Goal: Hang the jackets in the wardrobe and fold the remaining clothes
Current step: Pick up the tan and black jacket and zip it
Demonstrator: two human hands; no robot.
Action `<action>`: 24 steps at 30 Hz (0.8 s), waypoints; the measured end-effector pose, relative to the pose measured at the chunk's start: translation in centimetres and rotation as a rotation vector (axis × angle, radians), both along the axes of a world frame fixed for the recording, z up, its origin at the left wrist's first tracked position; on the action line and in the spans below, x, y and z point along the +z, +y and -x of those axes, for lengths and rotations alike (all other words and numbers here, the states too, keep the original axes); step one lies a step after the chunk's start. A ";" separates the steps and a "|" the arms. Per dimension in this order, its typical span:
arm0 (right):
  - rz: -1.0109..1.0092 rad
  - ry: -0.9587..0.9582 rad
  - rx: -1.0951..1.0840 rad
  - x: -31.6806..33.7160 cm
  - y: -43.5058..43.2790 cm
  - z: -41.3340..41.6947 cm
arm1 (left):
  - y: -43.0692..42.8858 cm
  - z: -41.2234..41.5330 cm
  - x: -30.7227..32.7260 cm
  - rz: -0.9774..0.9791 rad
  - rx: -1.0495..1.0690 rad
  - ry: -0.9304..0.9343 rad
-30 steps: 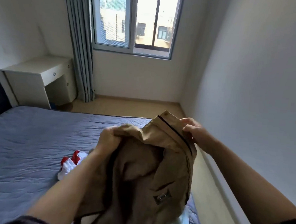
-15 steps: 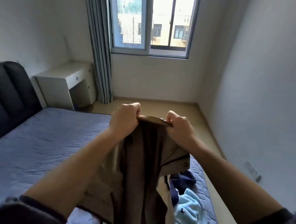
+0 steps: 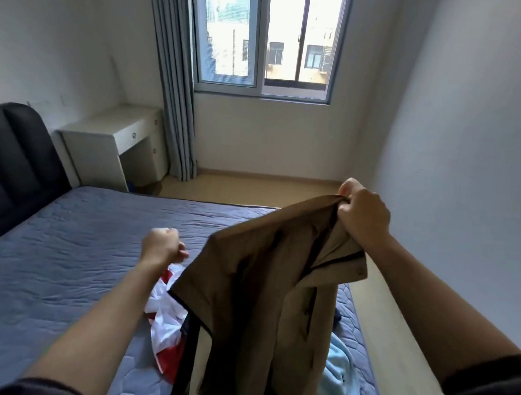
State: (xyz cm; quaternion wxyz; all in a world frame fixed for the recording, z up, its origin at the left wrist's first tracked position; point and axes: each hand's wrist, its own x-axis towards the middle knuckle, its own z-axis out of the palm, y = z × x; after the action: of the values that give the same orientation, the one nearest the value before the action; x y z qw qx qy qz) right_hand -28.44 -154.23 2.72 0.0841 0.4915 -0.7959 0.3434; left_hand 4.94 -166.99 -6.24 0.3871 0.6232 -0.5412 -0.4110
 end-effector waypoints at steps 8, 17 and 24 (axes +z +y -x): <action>0.014 -0.015 0.067 -0.2 2.2 -0.6 | 2.7 4.5 0.0 0.154 -0.493 -0.461; 0.077 -0.066 0.021 0.4 4.2 -0.4 | 10.1 11.6 -2.7 0.261 -0.860 -0.061; 0.055 -0.166 0.031 -0.1 3.6 -1.0 | 12.4 15.5 -2.7 0.461 -0.788 -0.497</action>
State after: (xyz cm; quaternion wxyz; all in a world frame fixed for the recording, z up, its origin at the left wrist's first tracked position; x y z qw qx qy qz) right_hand -27.46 -150.62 2.63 0.0260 0.4709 -0.7828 0.4059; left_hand -10.58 -154.57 -8.92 0.1902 0.3495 -0.8867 -0.2352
